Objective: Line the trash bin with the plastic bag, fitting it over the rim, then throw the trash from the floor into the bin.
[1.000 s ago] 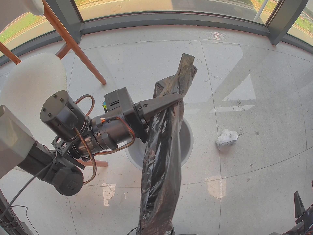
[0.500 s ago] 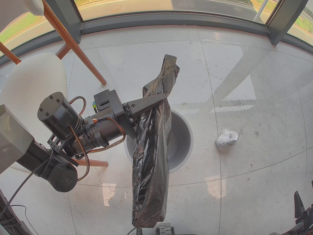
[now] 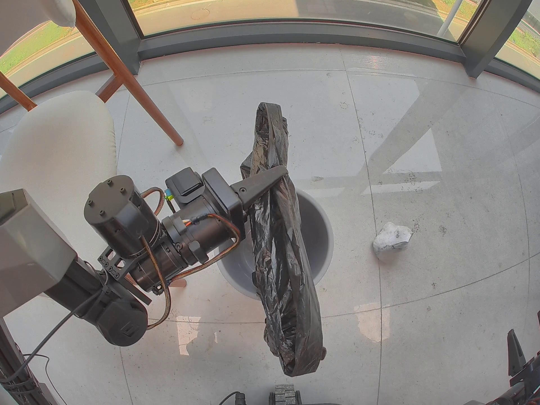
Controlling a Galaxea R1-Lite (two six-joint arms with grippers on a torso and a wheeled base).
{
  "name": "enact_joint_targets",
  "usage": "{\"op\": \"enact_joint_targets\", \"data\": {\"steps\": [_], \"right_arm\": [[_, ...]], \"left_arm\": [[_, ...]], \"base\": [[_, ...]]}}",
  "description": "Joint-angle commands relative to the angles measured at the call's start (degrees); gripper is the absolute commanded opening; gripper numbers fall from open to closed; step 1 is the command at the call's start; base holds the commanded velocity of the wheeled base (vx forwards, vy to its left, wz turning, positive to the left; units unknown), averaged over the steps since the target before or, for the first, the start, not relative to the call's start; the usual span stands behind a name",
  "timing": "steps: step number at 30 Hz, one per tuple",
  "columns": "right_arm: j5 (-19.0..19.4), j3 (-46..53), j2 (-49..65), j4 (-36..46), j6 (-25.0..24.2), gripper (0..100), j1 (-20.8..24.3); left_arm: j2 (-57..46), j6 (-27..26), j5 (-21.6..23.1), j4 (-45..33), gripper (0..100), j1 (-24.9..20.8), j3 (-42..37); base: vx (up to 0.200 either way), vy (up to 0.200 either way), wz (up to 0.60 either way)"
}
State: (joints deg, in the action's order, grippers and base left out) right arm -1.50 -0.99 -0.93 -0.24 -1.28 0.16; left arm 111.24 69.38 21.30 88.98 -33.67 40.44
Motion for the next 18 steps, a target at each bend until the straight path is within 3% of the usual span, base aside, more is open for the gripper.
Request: {"op": "enact_joint_targets", "data": {"steps": [1,9,13,18], "right_arm": [[0.0,1.0,0.8,0.0,0.0,100,0.0],[0.0,1.0,0.8,0.0,0.0,100,0.0],[0.0,1.0,0.8,0.0,0.0,100,0.0],[0.1,1.0,0.8,0.0,0.0,100,0.0]], "left_arm": [[0.8,-6.5,-2.1,0.5,0,-0.2,-0.5],[1.0,-13.3,-3.4,0.5,0,0.0,1.3],[0.9,-22.1,-3.4,-0.1,0,0.1,1.4],[-0.5,-27.2,-6.0,-4.0,0,-0.3,3.7]], "base": [[0.0,0.0,0.0],[0.0,0.0,0.0],[0.0,0.0,0.0],[0.0,0.0,0.0]]}}
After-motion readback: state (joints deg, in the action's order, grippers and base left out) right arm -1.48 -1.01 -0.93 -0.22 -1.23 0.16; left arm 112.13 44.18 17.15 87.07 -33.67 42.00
